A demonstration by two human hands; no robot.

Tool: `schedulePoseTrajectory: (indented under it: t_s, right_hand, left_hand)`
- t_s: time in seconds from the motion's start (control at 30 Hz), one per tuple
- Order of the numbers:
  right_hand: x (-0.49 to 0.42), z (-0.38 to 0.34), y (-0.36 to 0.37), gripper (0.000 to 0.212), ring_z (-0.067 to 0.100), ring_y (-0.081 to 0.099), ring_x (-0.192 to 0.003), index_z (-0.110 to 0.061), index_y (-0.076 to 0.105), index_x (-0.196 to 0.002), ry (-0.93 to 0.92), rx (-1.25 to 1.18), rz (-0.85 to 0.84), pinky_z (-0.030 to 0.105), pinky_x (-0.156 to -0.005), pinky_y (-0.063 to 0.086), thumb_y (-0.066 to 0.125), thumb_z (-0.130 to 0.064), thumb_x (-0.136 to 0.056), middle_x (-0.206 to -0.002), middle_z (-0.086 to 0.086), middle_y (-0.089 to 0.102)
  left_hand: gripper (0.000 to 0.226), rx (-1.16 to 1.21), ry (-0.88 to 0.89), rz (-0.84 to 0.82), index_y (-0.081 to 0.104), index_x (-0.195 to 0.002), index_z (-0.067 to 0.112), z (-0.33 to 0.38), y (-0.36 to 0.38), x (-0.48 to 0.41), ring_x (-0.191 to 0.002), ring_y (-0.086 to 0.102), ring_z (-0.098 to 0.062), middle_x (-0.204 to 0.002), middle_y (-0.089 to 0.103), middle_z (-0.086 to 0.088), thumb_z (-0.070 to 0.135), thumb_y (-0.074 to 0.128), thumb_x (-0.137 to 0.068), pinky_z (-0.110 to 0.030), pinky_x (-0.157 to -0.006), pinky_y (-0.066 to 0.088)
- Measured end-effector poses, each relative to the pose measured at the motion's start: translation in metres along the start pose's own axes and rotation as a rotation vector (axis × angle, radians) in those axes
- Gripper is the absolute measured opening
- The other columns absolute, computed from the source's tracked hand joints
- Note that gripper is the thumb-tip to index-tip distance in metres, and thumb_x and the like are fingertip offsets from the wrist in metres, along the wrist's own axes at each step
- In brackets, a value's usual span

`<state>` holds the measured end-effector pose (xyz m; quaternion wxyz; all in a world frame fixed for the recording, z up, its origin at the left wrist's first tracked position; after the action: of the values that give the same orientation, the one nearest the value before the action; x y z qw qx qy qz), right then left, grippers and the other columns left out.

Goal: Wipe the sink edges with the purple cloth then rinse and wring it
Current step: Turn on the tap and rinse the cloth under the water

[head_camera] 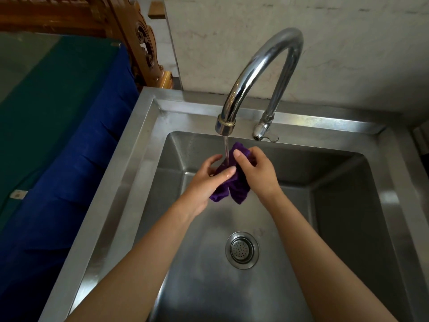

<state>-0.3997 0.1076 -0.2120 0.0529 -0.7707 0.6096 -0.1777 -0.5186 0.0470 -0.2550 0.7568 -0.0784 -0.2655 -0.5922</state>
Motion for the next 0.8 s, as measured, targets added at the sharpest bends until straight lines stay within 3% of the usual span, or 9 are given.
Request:
schedulePoseTrajectory:
  t_s: [0.07,0.17,0.3,0.4,0.47,0.53,0.67,0.73,0.8]
  right_hand:
    - [-0.004,-0.004,-0.005,0.04,0.031,0.06,-0.076,-0.006,0.054,-0.08,-0.013,0.025,0.01,0.043,-0.071,0.05,0.057,-0.046,-0.085,-0.088,0.02,0.062]
    - [-0.011,-0.013,-0.007,0.039,0.023,0.052,-0.064,-0.002,0.054,-0.077,-0.038,0.044,-0.019,0.035,-0.059,0.045,0.058,-0.04,-0.087,-0.072,0.014,0.058]
    - [-0.016,-0.022,-0.002,0.036,0.016,0.05,-0.062,-0.008,0.051,-0.075,-0.048,0.138,-0.061,0.027,-0.056,0.04,0.06,-0.042,-0.085,-0.068,0.006,0.054]
    - [-0.013,-0.013,0.006,0.035,0.015,0.063,-0.084,-0.015,0.052,-0.106,0.083,-0.13,-0.196,0.024,-0.067,0.054,0.06,-0.042,-0.085,-0.093,-0.001,0.063]
    - [-0.008,-0.007,0.013,0.049,0.016,0.063,-0.099,-0.022,0.042,-0.128,0.134,-0.213,-0.34,0.028,-0.079,0.056,0.062,-0.035,-0.085,-0.112,-0.003,0.06]
    - [-0.003,-0.005,0.017,0.05,0.016,0.061,-0.105,-0.022,0.045,-0.131,0.103,-0.122,-0.436,0.025,-0.083,0.055,0.064,-0.025,-0.085,-0.119,-0.002,0.058]
    - [-0.003,-0.005,0.002,0.032,0.01,0.061,-0.089,-0.017,0.058,-0.12,0.07,-0.069,-0.349,0.012,-0.063,0.054,0.06,-0.014,-0.088,-0.106,-0.001,0.06]
    - [-0.005,-0.005,-0.003,0.027,0.017,0.064,-0.09,-0.015,0.06,-0.115,0.08,-0.167,-0.288,0.02,-0.069,0.058,0.058,-0.01,-0.089,-0.104,0.003,0.061]
    - [-0.006,-0.013,-0.001,0.023,0.024,0.065,-0.095,-0.015,0.063,-0.109,0.045,-0.235,-0.286,0.032,-0.081,0.058,0.059,-0.007,-0.087,-0.105,0.008,0.064]
  left_hand:
    - [0.056,-0.056,0.051,-0.04,0.047,-0.127,0.026,0.004,-0.004,0.002,-0.103,0.063,-0.021,-0.119,0.061,-0.01,0.015,0.072,-0.077,-0.033,-0.086,0.051]
    - [0.053,-0.267,0.139,-0.103,0.05,-0.121,0.028,0.015,-0.002,0.005,-0.105,0.061,-0.011,-0.118,0.06,0.003,0.014,0.074,-0.076,-0.027,-0.088,0.052]
    - [0.025,-0.358,0.223,0.073,0.057,-0.104,0.026,0.029,-0.019,0.005,-0.098,0.064,-0.017,-0.104,0.066,0.0,0.016,0.067,-0.083,-0.029,-0.085,0.053]
    - [0.007,-0.269,0.198,0.122,0.062,-0.095,0.025,0.033,-0.027,0.007,-0.093,0.067,-0.022,-0.098,0.069,-0.005,0.024,0.057,-0.091,-0.037,-0.083,0.056]
    - [0.01,-0.218,0.184,0.105,0.063,-0.093,0.029,0.037,-0.026,0.008,-0.094,0.067,-0.022,-0.099,0.07,-0.005,0.028,0.054,-0.092,-0.038,-0.084,0.056]
    - [0.013,-0.224,0.219,0.103,0.063,-0.09,0.033,0.043,-0.022,0.007,-0.095,0.067,-0.02,-0.098,0.07,-0.001,0.031,0.051,-0.093,-0.035,-0.084,0.055]
    - [0.014,-0.23,0.246,0.123,0.061,-0.091,0.037,0.045,-0.017,0.005,-0.096,0.066,-0.014,-0.098,0.068,0.005,0.033,0.048,-0.095,-0.032,-0.084,0.054]
    - [0.013,-0.243,0.217,0.097,0.058,-0.101,0.036,0.039,-0.018,0.003,-0.103,0.064,-0.018,-0.106,0.066,0.003,0.04,0.05,-0.092,-0.033,-0.086,0.053]
    - [0.046,-0.304,0.177,-0.013,0.047,-0.12,0.044,0.031,-0.012,0.001,-0.109,0.061,-0.018,-0.12,0.061,0.002,0.059,0.059,-0.077,-0.035,-0.09,0.051]
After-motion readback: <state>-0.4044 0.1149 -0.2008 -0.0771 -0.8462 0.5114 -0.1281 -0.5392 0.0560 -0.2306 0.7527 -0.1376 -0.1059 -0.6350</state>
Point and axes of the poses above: each hand's wrist, its own x-axis away from the middle knuckle, its own y-axis out of the palm, z = x × y, the point moved 10 cm from there along -x, towards the middle knuckle
